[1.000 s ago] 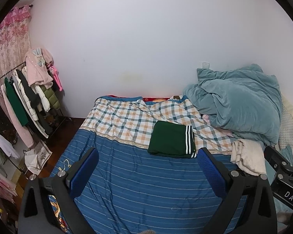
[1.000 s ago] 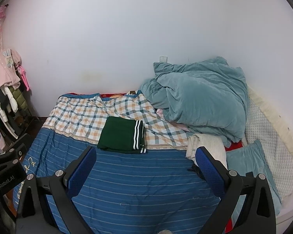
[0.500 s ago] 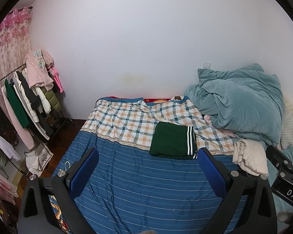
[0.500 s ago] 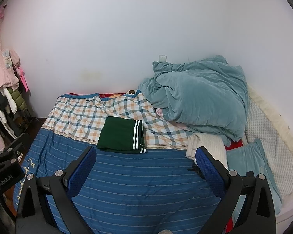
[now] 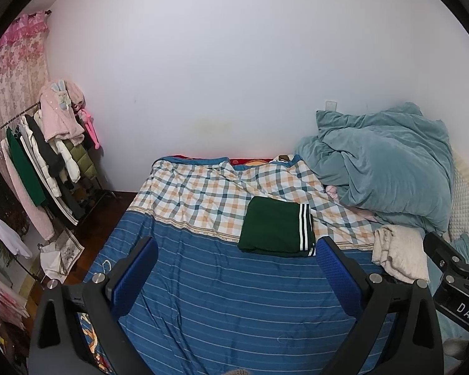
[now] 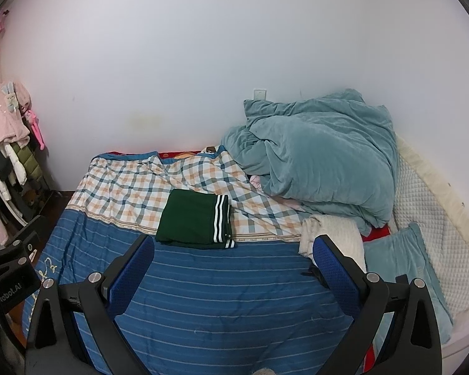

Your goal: Fold large clothes

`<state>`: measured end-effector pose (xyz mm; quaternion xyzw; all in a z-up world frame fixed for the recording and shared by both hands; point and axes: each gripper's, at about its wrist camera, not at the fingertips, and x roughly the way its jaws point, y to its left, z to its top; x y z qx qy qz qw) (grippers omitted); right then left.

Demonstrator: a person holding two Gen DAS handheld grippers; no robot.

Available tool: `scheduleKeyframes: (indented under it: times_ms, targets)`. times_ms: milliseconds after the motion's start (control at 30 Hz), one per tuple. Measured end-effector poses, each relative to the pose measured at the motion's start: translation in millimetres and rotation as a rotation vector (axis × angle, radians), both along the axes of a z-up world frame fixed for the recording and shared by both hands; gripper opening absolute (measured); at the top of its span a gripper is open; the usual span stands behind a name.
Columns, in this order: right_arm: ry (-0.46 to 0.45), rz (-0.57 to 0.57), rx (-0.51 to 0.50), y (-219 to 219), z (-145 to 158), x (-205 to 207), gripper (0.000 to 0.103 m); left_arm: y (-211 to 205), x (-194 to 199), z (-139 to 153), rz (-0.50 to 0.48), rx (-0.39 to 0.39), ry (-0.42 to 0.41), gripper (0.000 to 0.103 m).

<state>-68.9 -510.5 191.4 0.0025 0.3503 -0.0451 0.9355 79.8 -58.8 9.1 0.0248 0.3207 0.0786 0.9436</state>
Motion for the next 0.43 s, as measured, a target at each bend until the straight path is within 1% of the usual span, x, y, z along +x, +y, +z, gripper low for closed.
scheduleKeyframes:
  times_ms: [167,433]
  targets:
    - [0.007,0.004,0.001,-0.5,-1.2,1.0,0.102,0.8,1.2,-1.4,0.007,-0.002,0.008,0.103]
    - [0.012,-0.002,0.004,-2.3,-4.2,4.1,0.102,-0.8,0.4,-1.4,0.014,0.011,-0.001,0.103]
